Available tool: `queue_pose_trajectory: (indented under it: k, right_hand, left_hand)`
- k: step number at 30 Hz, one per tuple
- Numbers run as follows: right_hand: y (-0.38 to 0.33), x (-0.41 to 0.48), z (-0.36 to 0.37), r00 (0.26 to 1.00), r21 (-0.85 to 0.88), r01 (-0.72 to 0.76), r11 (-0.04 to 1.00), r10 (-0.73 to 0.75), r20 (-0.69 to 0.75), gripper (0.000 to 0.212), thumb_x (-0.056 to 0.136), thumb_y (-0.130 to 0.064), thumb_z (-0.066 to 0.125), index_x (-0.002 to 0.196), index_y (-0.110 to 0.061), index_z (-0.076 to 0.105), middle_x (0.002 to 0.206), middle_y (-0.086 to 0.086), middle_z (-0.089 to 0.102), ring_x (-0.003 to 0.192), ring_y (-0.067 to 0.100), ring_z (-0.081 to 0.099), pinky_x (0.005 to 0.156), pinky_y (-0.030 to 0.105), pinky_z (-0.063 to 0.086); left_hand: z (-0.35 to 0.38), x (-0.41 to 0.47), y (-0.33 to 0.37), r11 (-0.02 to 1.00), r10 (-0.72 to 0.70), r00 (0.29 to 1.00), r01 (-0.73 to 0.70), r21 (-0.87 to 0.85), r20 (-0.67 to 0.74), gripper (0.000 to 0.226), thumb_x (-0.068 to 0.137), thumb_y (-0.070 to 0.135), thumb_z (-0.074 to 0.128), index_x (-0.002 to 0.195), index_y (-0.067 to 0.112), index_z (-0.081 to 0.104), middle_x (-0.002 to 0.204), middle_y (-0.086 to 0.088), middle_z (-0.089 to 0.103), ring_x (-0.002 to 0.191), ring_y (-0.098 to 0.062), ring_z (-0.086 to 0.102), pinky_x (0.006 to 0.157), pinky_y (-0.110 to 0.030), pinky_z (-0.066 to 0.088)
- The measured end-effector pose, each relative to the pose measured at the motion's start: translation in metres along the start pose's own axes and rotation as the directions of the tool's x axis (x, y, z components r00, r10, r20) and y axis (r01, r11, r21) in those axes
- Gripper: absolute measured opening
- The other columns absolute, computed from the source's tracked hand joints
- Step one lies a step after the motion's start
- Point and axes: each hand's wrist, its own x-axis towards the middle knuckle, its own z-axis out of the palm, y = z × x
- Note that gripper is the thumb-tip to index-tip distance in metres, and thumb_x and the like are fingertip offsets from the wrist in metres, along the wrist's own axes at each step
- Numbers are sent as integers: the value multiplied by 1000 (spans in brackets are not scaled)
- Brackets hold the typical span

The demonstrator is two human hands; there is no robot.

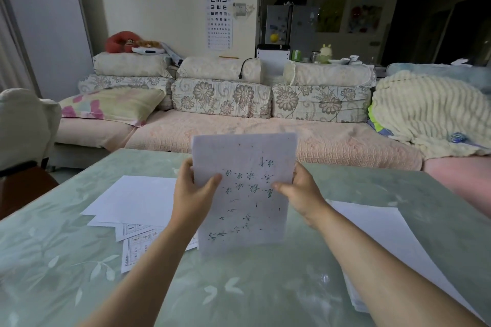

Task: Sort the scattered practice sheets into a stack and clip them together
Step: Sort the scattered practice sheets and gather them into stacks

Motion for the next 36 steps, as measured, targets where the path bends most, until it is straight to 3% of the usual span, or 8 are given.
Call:
queue_pose_trajectory:
  k: [4, 8, 13, 16, 24, 27, 31, 36]
  right_hand:
    - [13, -14, 7, 994, -101, -55, 993, 64, 85, 38, 86, 2, 61, 106, -30, 62, 101, -13, 73, 97, 9, 68, 77, 24, 51]
    - [12, -12, 7, 998, -126, -64, 990, 66, 14, 40, 83, -2, 56, 113, -28, 60, 101, -5, 73, 96, 18, 69, 82, 37, 56]
    - [13, -16, 1, 996, -160, -89, 983, 90, -3, 35, 90, -1, 50, 116, -22, 55, 104, 0, 70, 86, 17, 63, 70, 28, 49]
    - [10, -15, -18, 993, -169, -108, 980, 98, -63, 31, 87, -4, 54, 112, -21, 53, 103, 2, 68, 84, 18, 63, 68, 30, 48]
    - [30, -30, -114, 952, -182, -284, 941, 253, -175, 41, 84, -3, 55, 121, -21, 49, 112, -2, 63, 91, 23, 64, 66, 30, 46]
    - [43, -38, -162, 924, -205, -368, 907, 331, -194, 41, 85, -3, 55, 122, -21, 48, 112, -1, 62, 93, 24, 63, 67, 30, 46]
    - [70, -53, -222, 882, -276, -446, 852, 366, -295, 40, 82, -2, 55, 120, -16, 54, 110, 6, 66, 99, 29, 66, 66, 30, 48]
    - [97, -72, -267, 881, -385, -454, 803, 340, -329, 45, 87, -3, 53, 130, -16, 51, 119, 3, 62, 103, 26, 62, 71, 29, 47]
  left_hand:
    - [0, -5, -18, 995, -42, 998, 38, 96, 38, 30, 86, 11, 67, 108, 24, 54, 102, 6, 65, 95, -13, 64, 79, -37, 55]
    - [3, -7, -22, 982, -82, 996, 75, 172, 32, 24, 87, 9, 60, 106, 21, 54, 99, 3, 64, 93, -18, 64, 81, -43, 55]
    - [10, -8, -19, 900, -87, 988, 25, 435, 124, 14, 92, 12, 48, 105, 16, 47, 96, -2, 60, 86, -24, 59, 76, -42, 51]
    - [22, -8, -8, 887, -130, 976, 36, 460, 174, 12, 90, 10, 43, 101, 12, 45, 95, -5, 58, 86, -22, 58, 74, -42, 51]
    - [99, -30, 0, 892, -208, 929, 53, 449, 304, 18, 90, 19, 47, 106, 19, 53, 99, 4, 62, 89, -17, 62, 81, -40, 55]
    - [147, -44, -8, 905, -260, 896, 96, 415, 359, 21, 88, 16, 48, 106, 16, 58, 98, 1, 66, 85, -18, 63, 70, -33, 54]
    - [211, -65, -22, 902, -326, 838, 137, 410, 437, 23, 89, 14, 49, 110, 13, 56, 95, 0, 64, 85, -20, 64, 71, -35, 56]
    - [266, -84, -47, 797, -352, 806, -7, 603, 475, 31, 87, 17, 52, 118, 9, 56, 112, -9, 64, 102, -28, 61, 86, -32, 51]
